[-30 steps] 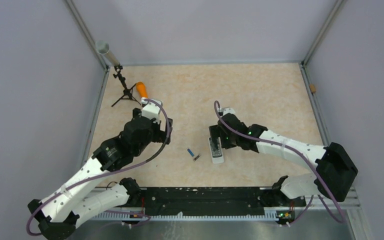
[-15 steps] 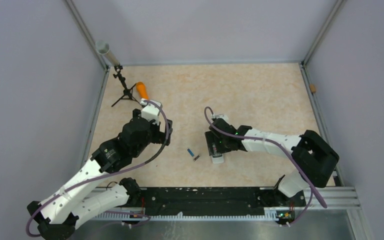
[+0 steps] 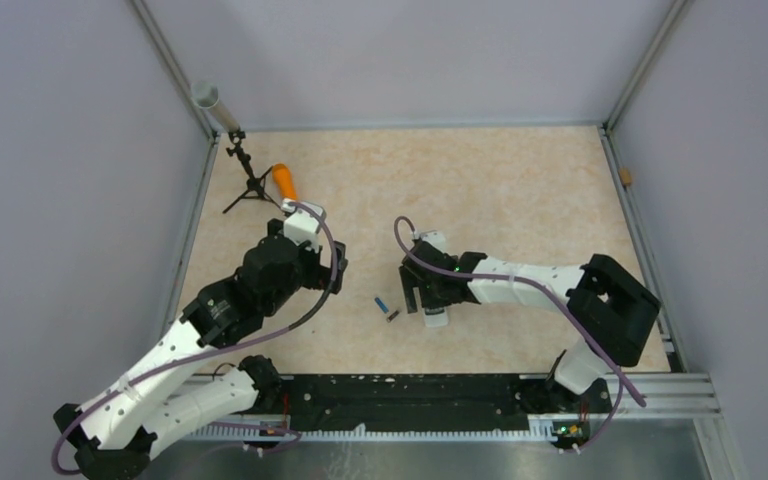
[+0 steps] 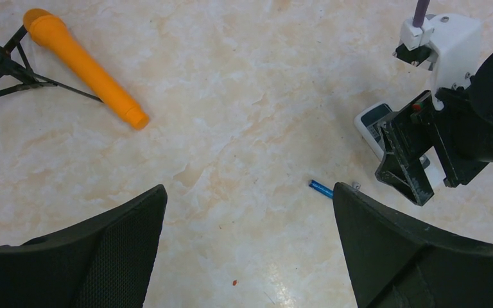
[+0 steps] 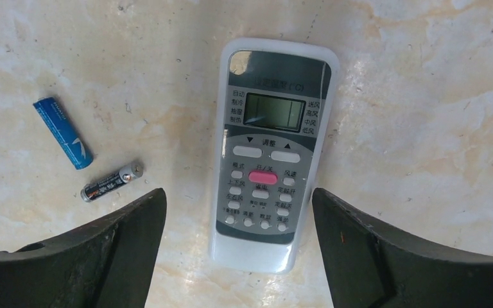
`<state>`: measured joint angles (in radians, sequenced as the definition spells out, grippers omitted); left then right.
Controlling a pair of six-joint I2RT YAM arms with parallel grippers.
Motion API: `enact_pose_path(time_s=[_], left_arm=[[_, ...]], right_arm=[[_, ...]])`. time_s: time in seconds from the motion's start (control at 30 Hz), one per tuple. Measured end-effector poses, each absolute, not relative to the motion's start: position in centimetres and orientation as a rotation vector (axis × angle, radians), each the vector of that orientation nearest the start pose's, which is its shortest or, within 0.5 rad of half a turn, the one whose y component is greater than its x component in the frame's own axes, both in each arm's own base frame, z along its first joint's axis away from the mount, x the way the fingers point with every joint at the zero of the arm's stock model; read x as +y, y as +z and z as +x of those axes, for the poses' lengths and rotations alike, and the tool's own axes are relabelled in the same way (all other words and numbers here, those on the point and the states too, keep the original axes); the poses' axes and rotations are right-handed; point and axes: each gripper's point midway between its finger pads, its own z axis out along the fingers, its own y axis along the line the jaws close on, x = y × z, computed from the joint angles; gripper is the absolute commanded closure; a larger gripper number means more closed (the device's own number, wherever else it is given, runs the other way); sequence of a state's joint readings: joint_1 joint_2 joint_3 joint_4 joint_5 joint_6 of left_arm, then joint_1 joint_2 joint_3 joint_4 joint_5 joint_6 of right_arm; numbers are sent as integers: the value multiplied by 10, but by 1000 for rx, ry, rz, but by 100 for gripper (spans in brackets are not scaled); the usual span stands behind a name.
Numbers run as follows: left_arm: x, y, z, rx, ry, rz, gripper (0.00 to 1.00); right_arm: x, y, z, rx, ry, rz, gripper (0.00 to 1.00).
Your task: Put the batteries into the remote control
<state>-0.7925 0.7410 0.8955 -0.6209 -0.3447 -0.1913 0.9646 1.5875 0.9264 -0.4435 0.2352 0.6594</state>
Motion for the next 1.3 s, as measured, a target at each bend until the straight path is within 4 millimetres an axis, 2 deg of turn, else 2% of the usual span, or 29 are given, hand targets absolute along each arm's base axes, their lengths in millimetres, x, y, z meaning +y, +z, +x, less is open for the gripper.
enact_pose_path(time_s=[0.43,0.83,0.97,1.1,1.17,1.3], left_arm=[[-144,252,211,1948,-312,382,1],[-143,254,210,1942,-322,372,1],[-144,254,210,1946,-329,359,1],[-144,254,209,1955,-343,336,1],[-144,252,208,1968,-355,314,1],[-145,249,206,1992,-383,261,1]], right_arm=[[258,28,195,2642,108,-272,25],[259,22,191,2649,87,-230,40],[259,21,191,2650,83,-213,55],[259,21,191,2642,78,-212,81],[259,21,191,2640,77,-212,98],[259,21,191,2639,76,-212,100]])
